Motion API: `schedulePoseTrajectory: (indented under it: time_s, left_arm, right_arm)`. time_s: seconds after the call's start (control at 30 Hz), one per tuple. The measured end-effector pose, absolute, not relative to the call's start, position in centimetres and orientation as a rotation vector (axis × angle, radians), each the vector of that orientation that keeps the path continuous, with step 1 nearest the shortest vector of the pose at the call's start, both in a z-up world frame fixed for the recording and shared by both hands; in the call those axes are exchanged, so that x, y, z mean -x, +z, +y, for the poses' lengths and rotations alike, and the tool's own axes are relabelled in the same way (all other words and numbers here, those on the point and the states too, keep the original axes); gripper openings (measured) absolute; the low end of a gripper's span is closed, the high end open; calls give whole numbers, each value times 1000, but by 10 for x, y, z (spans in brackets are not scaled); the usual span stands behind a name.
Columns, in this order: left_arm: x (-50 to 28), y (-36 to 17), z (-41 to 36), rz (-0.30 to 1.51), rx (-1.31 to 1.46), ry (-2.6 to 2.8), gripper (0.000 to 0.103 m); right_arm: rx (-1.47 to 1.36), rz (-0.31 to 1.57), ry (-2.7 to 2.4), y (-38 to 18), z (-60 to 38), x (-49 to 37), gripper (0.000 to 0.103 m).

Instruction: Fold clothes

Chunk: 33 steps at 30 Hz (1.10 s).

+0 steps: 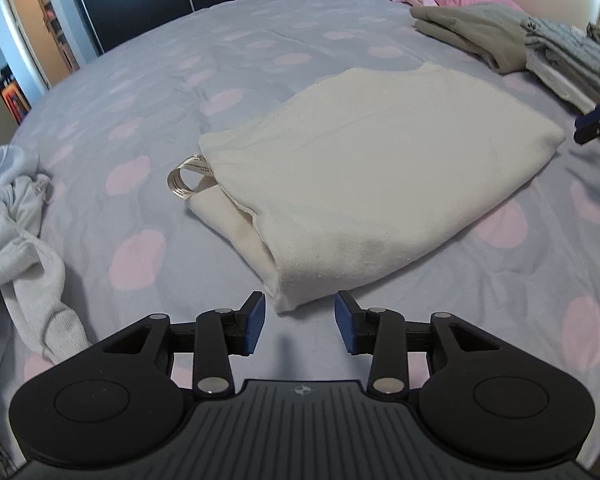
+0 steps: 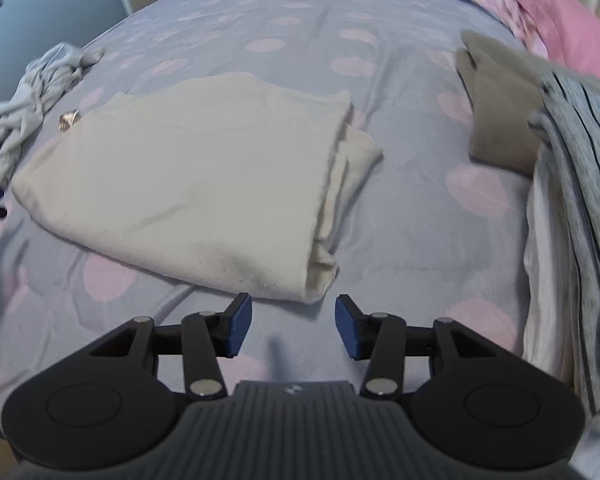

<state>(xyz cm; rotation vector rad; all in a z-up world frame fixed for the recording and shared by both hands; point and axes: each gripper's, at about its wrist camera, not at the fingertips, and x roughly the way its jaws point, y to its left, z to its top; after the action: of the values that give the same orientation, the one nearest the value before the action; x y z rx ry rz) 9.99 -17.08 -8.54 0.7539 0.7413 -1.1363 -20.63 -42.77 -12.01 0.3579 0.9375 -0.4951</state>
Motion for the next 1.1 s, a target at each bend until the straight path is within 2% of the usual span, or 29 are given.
schedulePoseTrajectory:
  time_s: [0.37, 0.47, 0.5, 0.53, 0.57, 0.6, 0.8, 1.1]
  left_arm:
    - [-102, -96, -184, 680, -782, -1190, 36]
    - [-100, -98, -191, 700, -791, -1206, 31]
    - [-99, -99, -193, 709, -793, -1206, 20]
    - [-100, -98, -194, 735, -793, -1206, 9]
    - [-101, -98, -195, 762, -793, -1206, 5]
    - [-103, -98, -193, 782, -790, -1208, 3]
    - [-128, -115, -179, 942, -764, -1152, 3]
    - [-130, -117, -175, 966, -770, -1114, 3]
  right_arm:
    - [-319, 960, -447, -139, -435, 188, 49]
    - [-329, 966, -431, -140, -435, 182, 38]
    - [-319, 981, -434, -141, -433, 180, 23]
    - [-299, 996, -440, -142, -431, 178, 14]
    - [-286, 1009, -442, -142, -430, 177, 13]
    - [-295, 1016, -438, -143, -431, 179, 3]
    - [-343, 1067, -468, -157, -440, 188, 2]
    - [-355, 1107, -496, -162, -438, 192, 2]
